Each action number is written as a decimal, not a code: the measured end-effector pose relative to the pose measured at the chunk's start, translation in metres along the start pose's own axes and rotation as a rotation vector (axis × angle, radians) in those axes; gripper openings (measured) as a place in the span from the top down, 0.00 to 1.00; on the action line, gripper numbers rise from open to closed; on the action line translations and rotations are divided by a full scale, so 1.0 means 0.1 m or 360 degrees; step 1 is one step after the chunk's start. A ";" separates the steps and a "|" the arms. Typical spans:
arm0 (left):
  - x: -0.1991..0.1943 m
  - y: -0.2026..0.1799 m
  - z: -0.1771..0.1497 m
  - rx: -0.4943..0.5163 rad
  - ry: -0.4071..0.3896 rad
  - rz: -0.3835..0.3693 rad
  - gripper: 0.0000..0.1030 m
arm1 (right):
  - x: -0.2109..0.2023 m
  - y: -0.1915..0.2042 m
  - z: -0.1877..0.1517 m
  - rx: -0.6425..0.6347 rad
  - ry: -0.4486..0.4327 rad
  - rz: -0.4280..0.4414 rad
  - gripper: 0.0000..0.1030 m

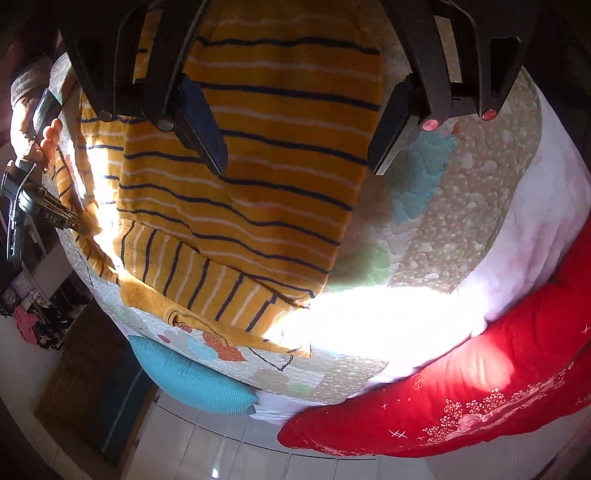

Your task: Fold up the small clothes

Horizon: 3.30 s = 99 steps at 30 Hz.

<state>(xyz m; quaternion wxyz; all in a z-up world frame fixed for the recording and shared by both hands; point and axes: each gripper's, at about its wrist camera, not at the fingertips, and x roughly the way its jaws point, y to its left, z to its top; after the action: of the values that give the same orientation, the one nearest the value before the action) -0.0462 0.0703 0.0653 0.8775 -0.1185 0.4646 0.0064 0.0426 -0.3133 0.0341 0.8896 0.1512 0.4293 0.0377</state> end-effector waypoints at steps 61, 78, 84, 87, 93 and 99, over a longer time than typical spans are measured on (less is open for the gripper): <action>0.24 -1.22 -0.44 0.0369 0.0231 -0.0171 0.25 | -0.83 -3.36 -0.29 0.1706 -0.0378 0.0304 0.46; 0.15 -1.09 -0.47 0.0308 0.0208 -0.0266 0.25 | -1.46 -2.81 -0.54 0.1090 -0.0450 0.0096 0.94; -0.03 -0.81 -0.38 0.0206 0.0102 -0.0259 0.25 | -1.35 -2.92 -0.69 0.1154 -0.0357 -0.0002 0.94; -0.11 -0.57 -0.35 0.0120 0.0059 -0.0237 0.25 | -1.46 -2.48 -0.30 0.0920 -0.0408 -0.0016 0.94; -0.28 0.01 -0.34 -0.0069 -0.0038 -0.0213 0.25 | -1.31 -0.70 0.50 0.0266 -0.0416 0.0123 0.94; -0.40 0.63 -0.44 -0.0241 -0.0118 -0.0163 0.25 | -0.39 1.18 0.55 -0.0173 -0.0136 0.0390 0.94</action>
<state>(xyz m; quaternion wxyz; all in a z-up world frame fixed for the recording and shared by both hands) -0.1117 0.1261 0.0614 0.8817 -0.2078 0.4235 0.0010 0.0682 -0.2215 0.1310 0.9028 0.1554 0.3666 0.1628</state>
